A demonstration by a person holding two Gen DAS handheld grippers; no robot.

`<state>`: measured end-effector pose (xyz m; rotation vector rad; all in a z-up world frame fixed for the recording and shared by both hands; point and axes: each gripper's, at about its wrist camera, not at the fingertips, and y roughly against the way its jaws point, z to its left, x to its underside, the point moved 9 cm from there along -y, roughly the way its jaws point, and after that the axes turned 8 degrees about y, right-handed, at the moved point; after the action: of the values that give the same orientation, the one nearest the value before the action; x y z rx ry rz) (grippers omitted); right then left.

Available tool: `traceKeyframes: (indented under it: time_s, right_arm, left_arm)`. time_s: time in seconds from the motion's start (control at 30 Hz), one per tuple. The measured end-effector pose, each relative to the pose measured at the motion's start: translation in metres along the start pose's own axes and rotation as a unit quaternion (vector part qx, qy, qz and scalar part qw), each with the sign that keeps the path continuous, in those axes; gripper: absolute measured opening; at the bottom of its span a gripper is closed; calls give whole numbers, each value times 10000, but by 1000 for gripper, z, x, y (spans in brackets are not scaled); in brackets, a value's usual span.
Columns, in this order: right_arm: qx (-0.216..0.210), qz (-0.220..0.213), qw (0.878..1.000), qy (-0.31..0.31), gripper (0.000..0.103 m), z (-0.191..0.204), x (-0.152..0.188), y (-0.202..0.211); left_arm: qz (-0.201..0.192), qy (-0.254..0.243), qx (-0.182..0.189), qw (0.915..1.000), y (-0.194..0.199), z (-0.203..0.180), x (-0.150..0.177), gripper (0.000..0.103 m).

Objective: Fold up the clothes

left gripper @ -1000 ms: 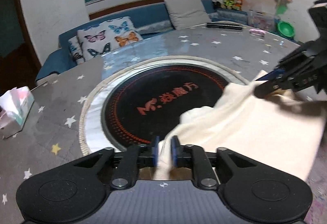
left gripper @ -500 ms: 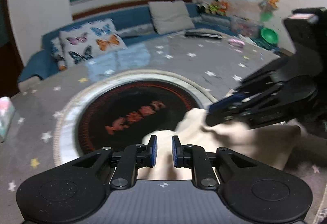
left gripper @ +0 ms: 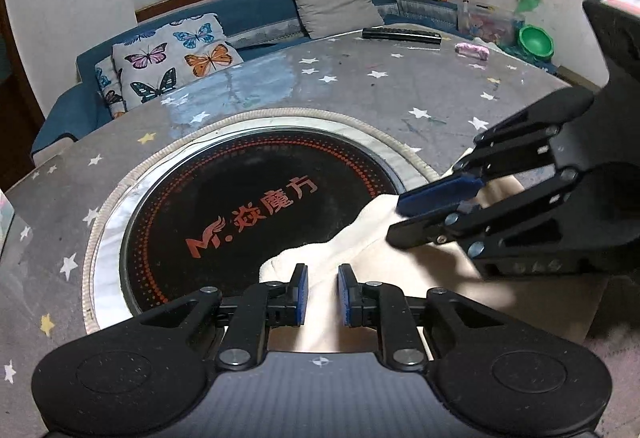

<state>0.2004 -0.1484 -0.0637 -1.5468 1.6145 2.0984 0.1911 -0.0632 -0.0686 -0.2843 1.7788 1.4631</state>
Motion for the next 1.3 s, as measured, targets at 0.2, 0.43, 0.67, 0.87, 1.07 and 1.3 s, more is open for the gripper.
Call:
traceKeyframes:
  time_s: [0.2,0.43,0.67,0.87,1.07,1.3]
  right_arm:
    - [156,99,9998,-10,18,-10,15,14]
    - [317,62,9987,-405,16,-36,30,24]
    - [182,-33,9987,-480,15,-35,21,26]
    - [36,-68,9988,-478,14,-29,10,18]
    - [43,94,9992,-386,14,-29,7,5]
    - [3,36,9998,-203,14,-26,21,61]
  left_arm:
    - [7,-83,-47,10000,-2,-1,-1,19]
    - [-12,-157,-99,9998,-2,-2,0,19]
    - [-12,-190,-135,9997,-3,-3,0,19]
    - [-13,-140,-178,9997,0,-3,-1,21]
    - [-211,40,-288,9994,19,10,-1,21]
    - [-637,233,-374,9970,74,20,11,21]
